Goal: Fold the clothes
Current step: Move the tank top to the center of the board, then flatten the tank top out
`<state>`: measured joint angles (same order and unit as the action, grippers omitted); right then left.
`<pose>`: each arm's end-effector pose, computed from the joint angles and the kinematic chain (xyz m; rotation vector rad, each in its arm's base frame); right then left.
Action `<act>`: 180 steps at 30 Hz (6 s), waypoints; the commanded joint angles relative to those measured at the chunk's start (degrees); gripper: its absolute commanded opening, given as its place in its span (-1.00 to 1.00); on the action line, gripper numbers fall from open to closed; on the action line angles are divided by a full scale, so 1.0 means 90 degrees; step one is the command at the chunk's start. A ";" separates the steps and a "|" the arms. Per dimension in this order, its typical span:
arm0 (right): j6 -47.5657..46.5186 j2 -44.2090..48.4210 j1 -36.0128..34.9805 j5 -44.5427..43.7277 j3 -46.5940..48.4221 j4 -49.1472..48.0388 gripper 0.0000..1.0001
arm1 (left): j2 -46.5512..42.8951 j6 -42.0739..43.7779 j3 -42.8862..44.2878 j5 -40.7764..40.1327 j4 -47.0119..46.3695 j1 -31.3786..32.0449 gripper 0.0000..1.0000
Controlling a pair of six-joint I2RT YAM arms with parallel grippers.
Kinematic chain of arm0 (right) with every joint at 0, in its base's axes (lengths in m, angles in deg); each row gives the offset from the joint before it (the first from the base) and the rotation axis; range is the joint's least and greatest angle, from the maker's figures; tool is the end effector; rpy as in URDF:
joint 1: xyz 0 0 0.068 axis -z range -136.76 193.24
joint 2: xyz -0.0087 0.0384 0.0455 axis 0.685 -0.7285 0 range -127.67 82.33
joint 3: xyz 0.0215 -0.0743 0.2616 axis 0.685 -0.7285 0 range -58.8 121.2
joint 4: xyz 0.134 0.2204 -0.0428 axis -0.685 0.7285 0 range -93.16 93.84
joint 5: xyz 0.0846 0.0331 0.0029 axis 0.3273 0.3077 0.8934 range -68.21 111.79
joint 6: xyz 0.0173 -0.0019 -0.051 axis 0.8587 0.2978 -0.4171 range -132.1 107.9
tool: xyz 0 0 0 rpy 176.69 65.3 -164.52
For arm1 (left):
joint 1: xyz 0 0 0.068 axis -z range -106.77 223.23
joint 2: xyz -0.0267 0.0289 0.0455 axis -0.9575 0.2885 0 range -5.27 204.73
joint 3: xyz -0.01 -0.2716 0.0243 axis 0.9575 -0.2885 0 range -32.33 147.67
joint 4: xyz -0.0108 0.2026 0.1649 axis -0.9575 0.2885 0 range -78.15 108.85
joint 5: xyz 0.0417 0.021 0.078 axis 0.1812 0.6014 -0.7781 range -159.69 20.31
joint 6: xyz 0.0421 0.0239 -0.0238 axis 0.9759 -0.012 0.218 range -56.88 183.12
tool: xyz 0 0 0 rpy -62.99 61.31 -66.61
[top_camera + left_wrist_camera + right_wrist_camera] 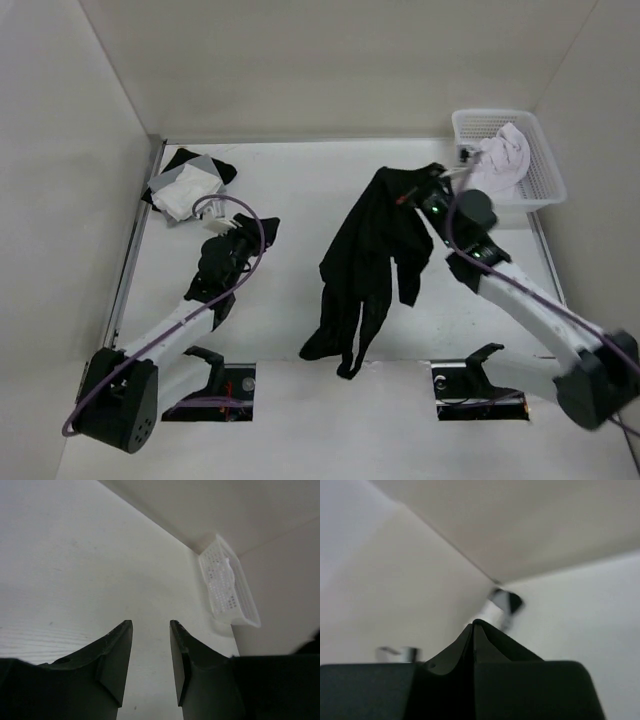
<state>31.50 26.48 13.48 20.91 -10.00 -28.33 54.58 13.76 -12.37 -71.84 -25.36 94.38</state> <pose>0.1969 0.1119 0.3955 0.1746 1.3210 1.0895 0.2088 -0.0793 0.2257 -0.4430 1.6381 -0.9086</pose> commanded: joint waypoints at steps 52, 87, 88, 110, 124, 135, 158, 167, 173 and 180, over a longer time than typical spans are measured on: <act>-0.1374 0.1411 -0.5320 -0.4333 0.1625 0.5364 -0.97 | -0.2637 0.1509 0.4165 -0.1410 0.5717 0.2469 -0.96; -0.1408 -0.6410 0.1748 0.0391 0.8132 0.4271 -0.23 | 0.4501 0.1608 0.8180 -0.0972 0.4260 -0.1104 -0.23; -0.1319 -0.6324 0.1807 0.0469 0.7949 0.4261 -0.09 | 0.4473 0.1637 0.8124 -0.0991 0.4300 -0.1105 -0.17; -0.0772 -0.0407 -0.2058 -0.0876 -0.2138 0.1673 -0.73 | -0.1608 -0.1473 0.0362 -0.2953 0.7559 0.1794 -0.47; -0.0332 0.0122 -0.2274 -0.0976 -0.3019 0.1498 -0.68 | -0.1085 -0.1966 0.0018 -0.3130 0.7494 0.1864 -0.33; -0.0303 0.0151 -0.2274 -0.1005 -0.3078 0.1459 -0.57 | -0.0870 -0.1898 0.0028 -0.2711 0.7445 0.1854 -0.49; 0.0771 -0.0580 -0.3367 -0.1200 -0.2444 0.3841 -0.11 | -0.2939 -0.1020 0.0546 -0.2388 0.7017 0.1366 -1.00; 0.1367 -0.1996 -0.3807 -0.1562 -0.1487 0.4290 -0.24 | -0.3271 -0.0707 -0.0001 -0.2037 0.6186 0.1551 -0.97; 0.1747 -0.2660 -0.4061 -0.1903 -0.0979 0.4856 -0.29 | -0.3545 -0.0492 -0.0177 -0.1909 0.6117 0.1513 -0.96; 0.2168 -0.2749 -0.4228 -0.2470 -0.0793 0.5579 -0.28 | -0.3672 -0.0326 -0.0177 -0.1812 0.6059 0.1454 -0.95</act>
<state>47.98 1.30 -23.85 2.85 -19.09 17.81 21.53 9.01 -13.77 -89.13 32.54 107.75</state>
